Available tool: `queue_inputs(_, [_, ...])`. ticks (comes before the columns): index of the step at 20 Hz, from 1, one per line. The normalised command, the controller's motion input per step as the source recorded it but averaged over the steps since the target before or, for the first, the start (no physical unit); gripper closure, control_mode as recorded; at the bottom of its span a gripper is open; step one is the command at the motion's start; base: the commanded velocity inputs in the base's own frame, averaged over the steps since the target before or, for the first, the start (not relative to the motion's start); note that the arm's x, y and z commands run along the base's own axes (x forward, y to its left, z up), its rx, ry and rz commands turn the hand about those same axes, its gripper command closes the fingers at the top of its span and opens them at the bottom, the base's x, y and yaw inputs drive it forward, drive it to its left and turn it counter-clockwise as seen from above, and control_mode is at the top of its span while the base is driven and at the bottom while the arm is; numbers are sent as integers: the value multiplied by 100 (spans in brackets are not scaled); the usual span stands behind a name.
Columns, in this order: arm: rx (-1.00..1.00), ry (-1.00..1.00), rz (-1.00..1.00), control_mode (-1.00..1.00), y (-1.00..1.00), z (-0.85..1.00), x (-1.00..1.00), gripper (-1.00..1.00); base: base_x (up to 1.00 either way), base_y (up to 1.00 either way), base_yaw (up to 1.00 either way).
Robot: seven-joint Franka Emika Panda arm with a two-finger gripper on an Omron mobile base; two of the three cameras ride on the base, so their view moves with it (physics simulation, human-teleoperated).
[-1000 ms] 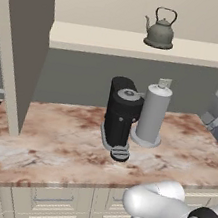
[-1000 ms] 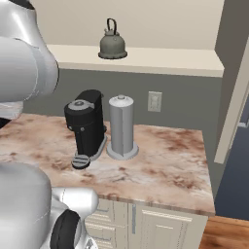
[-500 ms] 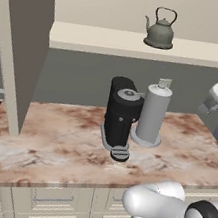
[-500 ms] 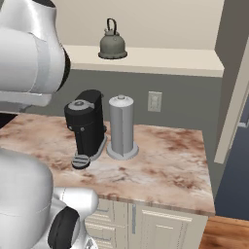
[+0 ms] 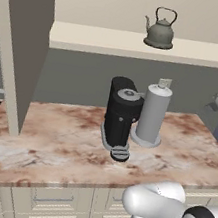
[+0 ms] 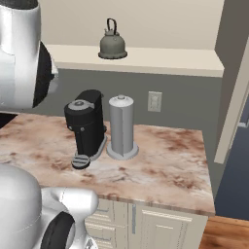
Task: Open the cabinet, pick the kettle from the cabinet, and place it in the sink.
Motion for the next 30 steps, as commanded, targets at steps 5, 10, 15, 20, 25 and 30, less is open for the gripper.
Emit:
queue_inputs(5, [-1, -21, -1, -100, -11, 14, 14, -100, 0, 0, 0])
queue_inputs(10, [3, -2, -9, -100, -14, 20, 14, -100, 0, 0, 0])
queue_inputs(15, [4, 0, -15, -100, -38, 5, 16, -100, 0, 0, 0])
queue_inputs(20, [1, -1, -16, -100, -16, 6, 16, -100, 0, 0, 0])
queue_inputs(25, [0, -13, -18, -100, 0, 16, 18, -100, 0, 0, 0])
queue_inputs(30, [2, -8, -9, -100, -3, 5, 24, -100, 0, 0, 0])
